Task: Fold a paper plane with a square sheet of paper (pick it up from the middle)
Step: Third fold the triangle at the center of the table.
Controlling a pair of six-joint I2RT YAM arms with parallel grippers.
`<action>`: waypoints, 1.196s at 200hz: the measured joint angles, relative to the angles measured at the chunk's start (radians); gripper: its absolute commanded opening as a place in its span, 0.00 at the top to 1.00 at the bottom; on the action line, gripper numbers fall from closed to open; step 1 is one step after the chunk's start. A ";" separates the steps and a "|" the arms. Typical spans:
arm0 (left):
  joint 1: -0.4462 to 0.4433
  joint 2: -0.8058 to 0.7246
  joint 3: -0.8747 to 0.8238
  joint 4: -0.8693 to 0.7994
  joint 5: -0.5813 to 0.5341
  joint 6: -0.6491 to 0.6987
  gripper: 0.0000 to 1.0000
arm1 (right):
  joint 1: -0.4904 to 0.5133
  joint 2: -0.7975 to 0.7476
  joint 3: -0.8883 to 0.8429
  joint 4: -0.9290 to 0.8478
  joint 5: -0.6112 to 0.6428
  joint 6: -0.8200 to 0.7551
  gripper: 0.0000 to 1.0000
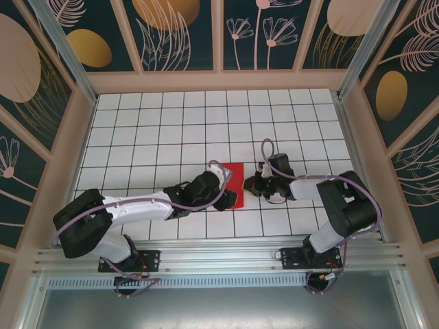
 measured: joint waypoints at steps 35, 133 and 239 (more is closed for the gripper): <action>-0.102 0.089 0.041 -0.033 -0.105 0.066 0.45 | 0.000 0.000 0.009 0.000 -0.001 0.026 0.95; -0.181 0.249 0.159 -0.061 -0.286 0.154 0.41 | 0.000 0.000 0.015 0.001 -0.018 0.072 0.94; -0.183 0.269 0.172 -0.072 -0.393 0.171 0.99 | 0.000 -0.006 0.017 -0.008 -0.018 0.074 0.90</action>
